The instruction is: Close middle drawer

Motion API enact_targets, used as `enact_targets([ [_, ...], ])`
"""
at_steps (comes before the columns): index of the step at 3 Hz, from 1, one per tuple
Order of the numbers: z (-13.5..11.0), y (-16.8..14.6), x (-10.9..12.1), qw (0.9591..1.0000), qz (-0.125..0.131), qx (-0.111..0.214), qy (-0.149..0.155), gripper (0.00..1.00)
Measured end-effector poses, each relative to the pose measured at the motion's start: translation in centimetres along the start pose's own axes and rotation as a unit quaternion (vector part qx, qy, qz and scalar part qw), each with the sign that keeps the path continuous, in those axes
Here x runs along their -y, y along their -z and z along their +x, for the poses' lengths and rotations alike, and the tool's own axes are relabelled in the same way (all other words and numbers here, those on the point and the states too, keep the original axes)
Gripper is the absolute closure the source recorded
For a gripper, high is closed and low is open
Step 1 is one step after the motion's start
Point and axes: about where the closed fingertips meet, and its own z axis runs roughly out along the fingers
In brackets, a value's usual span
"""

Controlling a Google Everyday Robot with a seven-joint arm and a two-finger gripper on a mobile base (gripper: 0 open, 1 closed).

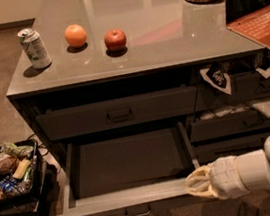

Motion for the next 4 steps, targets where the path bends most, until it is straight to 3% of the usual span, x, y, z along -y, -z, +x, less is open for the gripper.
enact_targets([
  [2,3.8,-6.1,-5.9,0.9994,-0.007,0.026,-0.023,1.00],
  [3,6.1,-10.0,-7.7,0.9981,0.019,0.039,-0.043,1.00],
  [4,6.1,-10.0,-7.7,0.9981,0.019,0.039,-0.043,1.00],
])
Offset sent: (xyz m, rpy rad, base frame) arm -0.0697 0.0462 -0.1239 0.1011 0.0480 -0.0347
